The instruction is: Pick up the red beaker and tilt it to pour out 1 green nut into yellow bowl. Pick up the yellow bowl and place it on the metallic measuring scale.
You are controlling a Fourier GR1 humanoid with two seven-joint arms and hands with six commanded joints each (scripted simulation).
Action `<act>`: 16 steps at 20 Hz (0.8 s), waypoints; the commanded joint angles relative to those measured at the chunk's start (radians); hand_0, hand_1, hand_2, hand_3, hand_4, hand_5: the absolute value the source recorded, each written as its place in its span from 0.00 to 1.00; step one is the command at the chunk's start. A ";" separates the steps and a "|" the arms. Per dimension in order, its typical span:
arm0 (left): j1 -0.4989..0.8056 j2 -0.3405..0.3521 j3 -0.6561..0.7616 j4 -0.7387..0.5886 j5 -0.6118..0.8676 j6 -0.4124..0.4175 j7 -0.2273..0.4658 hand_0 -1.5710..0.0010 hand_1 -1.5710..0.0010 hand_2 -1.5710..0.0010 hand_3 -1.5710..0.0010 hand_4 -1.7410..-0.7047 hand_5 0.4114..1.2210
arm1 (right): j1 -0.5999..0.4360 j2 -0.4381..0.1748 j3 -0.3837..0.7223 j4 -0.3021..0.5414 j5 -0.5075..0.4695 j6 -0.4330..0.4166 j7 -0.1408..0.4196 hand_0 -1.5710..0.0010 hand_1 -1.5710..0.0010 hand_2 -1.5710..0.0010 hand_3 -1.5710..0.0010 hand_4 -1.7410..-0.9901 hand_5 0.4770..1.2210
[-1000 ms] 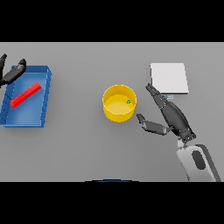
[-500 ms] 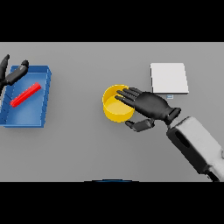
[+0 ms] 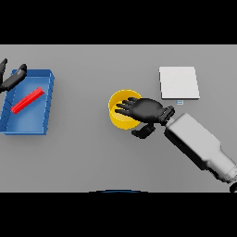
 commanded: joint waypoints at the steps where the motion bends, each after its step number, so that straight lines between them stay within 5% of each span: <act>1: 0.008 -0.005 -0.007 -0.014 -0.003 0.010 0.002 1.00 1.00 1.00 1.00 0.98 0.34 | -0.019 0.006 0.008 0.020 0.007 0.007 0.000 1.00 1.00 1.00 1.00 0.65 0.31; 11: 0.019 0.013 -0.001 -0.035 0.002 0.012 -0.005 1.00 1.00 1.00 1.00 0.99 0.34 | -0.075 0.062 0.022 0.113 -0.004 0.091 0.039 1.00 0.99 0.99 0.97 0.54 0.45; 13: 0.017 0.011 0.001 -0.033 0.006 0.010 -0.002 1.00 1.00 1.00 1.00 0.99 0.35 | -0.069 0.061 0.028 0.105 -0.001 0.100 0.039 0.82 0.85 0.89 0.89 0.47 0.53; 16: 0.013 0.012 0.001 -0.034 0.005 0.008 0.004 1.00 1.00 1.00 1.00 0.99 0.35 | -0.080 0.047 0.036 0.124 0.006 0.080 -0.012 0.42 0.45 0.56 0.71 0.31 0.76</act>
